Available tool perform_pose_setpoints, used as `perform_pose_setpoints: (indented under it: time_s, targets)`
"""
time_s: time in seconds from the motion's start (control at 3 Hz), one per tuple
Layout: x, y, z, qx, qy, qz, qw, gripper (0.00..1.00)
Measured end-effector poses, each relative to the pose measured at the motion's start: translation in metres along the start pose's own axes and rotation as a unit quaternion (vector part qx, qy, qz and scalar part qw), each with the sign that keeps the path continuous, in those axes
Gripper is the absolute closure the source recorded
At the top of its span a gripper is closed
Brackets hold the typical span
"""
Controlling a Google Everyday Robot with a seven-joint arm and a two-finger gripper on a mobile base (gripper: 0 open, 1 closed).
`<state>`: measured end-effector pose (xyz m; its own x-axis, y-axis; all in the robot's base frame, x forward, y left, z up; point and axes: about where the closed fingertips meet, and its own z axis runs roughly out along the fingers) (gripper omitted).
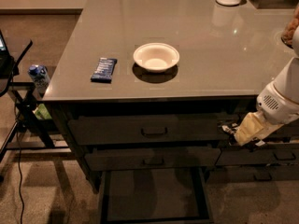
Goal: Place rxbar chocolate into bottom drawer
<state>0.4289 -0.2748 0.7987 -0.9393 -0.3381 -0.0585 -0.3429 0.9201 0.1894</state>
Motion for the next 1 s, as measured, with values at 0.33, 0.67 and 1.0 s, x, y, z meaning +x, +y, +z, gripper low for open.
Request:
perform_pose_setpoints:
  time_s: [0.33,0.67,1.0]
  targets:
    - [0.0,0.0,0.0,0.0,0.0,0.0,1.0,1.0]
    - [0.004,0.001,0.009,-0.008,0.002,0.004,1.0,1.0]
    - [0.015,0.011,0.058,-0.047,0.019,0.016,0.9986,1.0]
